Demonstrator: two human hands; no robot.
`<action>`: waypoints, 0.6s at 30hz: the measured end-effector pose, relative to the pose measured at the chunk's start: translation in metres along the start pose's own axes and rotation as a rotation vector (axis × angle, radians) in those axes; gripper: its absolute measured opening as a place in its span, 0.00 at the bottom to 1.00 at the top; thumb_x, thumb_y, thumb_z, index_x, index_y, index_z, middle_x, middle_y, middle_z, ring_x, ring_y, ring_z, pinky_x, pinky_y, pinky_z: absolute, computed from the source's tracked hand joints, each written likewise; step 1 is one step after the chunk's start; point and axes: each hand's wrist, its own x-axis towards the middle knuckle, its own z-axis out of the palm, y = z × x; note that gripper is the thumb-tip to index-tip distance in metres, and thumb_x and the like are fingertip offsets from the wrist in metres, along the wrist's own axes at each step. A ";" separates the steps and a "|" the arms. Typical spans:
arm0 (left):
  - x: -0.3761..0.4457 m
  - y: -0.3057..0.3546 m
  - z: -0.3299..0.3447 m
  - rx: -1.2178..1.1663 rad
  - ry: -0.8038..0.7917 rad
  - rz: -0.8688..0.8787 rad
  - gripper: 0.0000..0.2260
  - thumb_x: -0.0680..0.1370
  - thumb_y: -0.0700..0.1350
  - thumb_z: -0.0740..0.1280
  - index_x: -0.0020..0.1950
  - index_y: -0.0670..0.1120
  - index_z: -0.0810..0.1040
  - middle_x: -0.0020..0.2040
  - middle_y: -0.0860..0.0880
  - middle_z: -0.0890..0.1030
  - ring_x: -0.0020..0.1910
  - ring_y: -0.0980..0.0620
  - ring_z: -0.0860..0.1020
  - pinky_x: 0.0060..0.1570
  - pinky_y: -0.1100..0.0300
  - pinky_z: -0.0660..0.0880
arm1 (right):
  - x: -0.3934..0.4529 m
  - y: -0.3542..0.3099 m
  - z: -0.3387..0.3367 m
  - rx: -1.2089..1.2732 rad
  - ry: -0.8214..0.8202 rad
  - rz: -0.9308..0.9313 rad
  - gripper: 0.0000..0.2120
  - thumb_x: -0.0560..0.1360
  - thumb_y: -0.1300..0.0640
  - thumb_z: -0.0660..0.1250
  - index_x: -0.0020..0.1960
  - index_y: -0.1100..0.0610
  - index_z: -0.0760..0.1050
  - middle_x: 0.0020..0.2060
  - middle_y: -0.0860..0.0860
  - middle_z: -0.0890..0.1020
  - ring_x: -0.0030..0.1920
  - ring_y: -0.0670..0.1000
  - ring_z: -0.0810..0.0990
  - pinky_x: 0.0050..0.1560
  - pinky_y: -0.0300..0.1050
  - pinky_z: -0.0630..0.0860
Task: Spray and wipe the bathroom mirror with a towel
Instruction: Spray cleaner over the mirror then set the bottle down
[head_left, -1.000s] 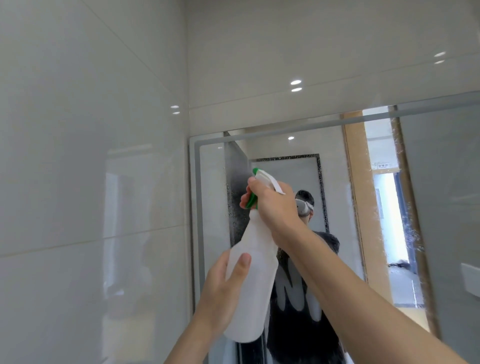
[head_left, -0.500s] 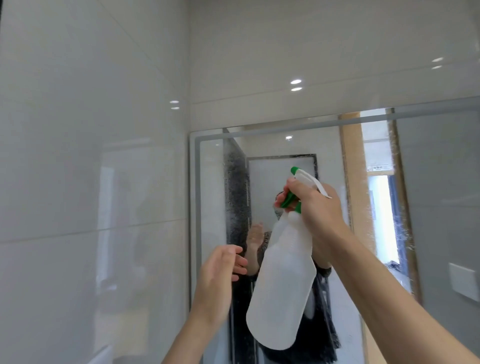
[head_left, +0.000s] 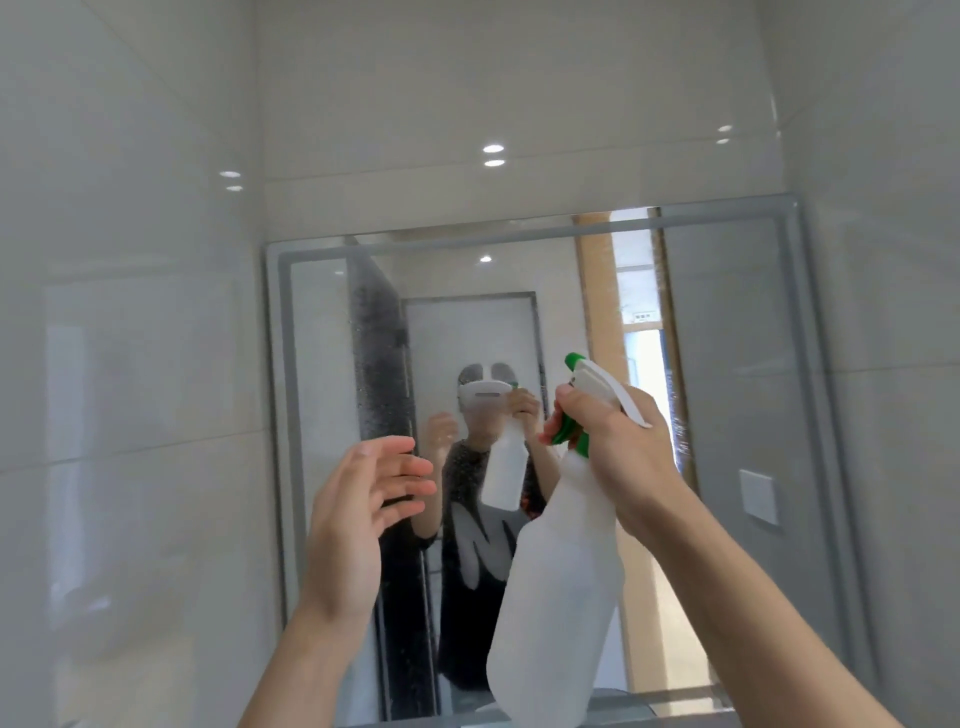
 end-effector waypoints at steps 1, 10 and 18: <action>-0.001 -0.001 0.005 0.004 -0.012 0.000 0.21 0.76 0.55 0.57 0.55 0.42 0.81 0.45 0.43 0.86 0.45 0.44 0.84 0.49 0.51 0.78 | -0.001 0.000 -0.005 0.007 0.013 0.006 0.16 0.77 0.54 0.67 0.36 0.63 0.78 0.37 0.61 0.84 0.36 0.53 0.80 0.42 0.49 0.76; -0.019 -0.027 0.050 -0.058 -0.033 0.007 0.17 0.77 0.51 0.58 0.51 0.43 0.82 0.43 0.41 0.84 0.43 0.41 0.82 0.48 0.48 0.77 | -0.012 0.001 -0.062 -0.034 0.152 -0.019 0.13 0.76 0.57 0.66 0.35 0.62 0.79 0.41 0.62 0.84 0.38 0.58 0.80 0.43 0.48 0.75; -0.039 -0.051 0.094 -0.034 -0.077 -0.021 0.13 0.83 0.43 0.59 0.50 0.41 0.82 0.42 0.40 0.84 0.43 0.38 0.82 0.48 0.45 0.78 | -0.016 0.002 -0.116 -0.125 0.213 -0.005 0.18 0.79 0.56 0.67 0.32 0.61 0.75 0.30 0.56 0.81 0.33 0.52 0.77 0.41 0.48 0.72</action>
